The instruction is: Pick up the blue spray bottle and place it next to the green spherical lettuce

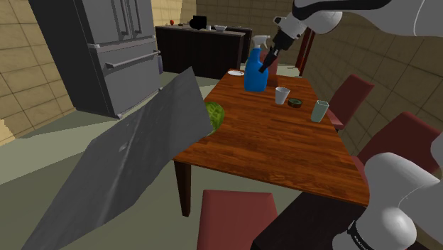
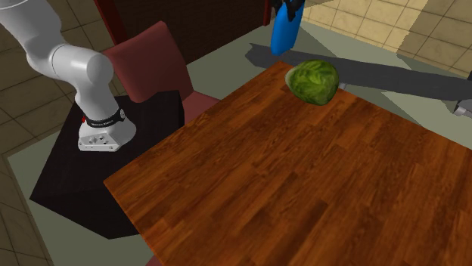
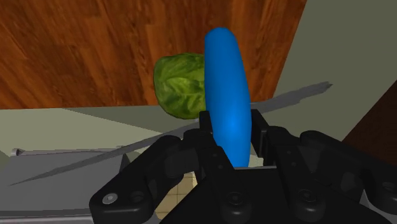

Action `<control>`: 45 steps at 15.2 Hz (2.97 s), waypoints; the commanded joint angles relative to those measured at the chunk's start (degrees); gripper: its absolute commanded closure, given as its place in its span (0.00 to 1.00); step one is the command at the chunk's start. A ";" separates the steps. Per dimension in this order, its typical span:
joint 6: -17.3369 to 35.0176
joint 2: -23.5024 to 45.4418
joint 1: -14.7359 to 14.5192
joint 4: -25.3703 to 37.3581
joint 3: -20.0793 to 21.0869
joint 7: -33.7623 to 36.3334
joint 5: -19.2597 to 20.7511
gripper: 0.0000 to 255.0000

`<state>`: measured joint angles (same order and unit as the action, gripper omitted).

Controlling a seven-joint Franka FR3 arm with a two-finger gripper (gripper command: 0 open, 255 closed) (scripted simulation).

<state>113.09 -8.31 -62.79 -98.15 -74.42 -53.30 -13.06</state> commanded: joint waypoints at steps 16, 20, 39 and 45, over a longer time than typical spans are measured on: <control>2.49 20.52 -1.34 3.53 1.88 0.05 -20.10 1.00; 5.30 20.48 -1.85 0.50 2.09 -1.10 -20.69 1.00; 15.86 24.47 1.35 -10.05 6.94 -9.57 -29.21 1.00; 18.41 26.64 3.53 -12.21 9.54 -12.97 -33.21 1.00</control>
<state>131.03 17.82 -59.71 -110.05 -65.46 -65.65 -45.40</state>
